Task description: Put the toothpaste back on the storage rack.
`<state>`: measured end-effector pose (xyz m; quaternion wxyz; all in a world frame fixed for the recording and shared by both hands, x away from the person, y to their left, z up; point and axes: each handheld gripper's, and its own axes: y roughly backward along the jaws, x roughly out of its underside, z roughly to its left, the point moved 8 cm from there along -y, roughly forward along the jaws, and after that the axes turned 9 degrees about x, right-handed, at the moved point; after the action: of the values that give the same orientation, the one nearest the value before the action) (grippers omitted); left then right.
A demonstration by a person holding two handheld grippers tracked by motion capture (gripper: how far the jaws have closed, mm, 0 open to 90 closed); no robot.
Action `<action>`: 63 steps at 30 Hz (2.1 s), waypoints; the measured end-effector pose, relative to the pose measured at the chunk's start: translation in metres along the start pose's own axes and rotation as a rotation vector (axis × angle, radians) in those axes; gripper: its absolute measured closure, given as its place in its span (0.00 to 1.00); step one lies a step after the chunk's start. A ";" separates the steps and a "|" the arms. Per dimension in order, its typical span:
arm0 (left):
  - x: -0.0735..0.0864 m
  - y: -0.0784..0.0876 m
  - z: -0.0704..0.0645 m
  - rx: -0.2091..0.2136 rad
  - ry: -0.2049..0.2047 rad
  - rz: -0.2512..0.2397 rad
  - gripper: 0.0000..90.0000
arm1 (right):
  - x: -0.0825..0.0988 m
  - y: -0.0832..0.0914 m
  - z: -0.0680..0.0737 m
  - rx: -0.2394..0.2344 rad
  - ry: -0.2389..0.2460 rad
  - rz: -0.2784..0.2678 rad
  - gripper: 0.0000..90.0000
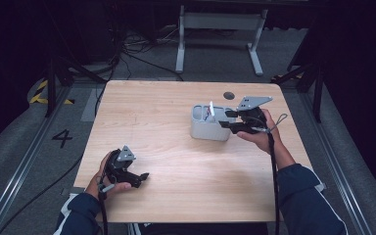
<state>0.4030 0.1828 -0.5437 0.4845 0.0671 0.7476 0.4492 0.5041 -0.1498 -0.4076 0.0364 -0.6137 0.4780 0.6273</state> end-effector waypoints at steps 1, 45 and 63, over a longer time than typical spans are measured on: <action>0.000 0.000 0.000 0.000 0.000 0.000 0.00 | 0.001 0.002 0.002 -0.002 0.005 0.005 0.58; 0.000 0.000 0.000 0.000 0.000 0.000 0.00 | 0.060 0.052 0.003 0.087 0.084 0.101 0.40; 0.000 0.000 0.000 0.000 0.000 0.000 0.00 | 0.101 0.066 0.005 0.118 0.095 0.152 0.38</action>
<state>0.4030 0.1828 -0.5437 0.4843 0.0671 0.7477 0.4493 0.4341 -0.2363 -0.4534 0.0024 -0.6016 0.5605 0.5691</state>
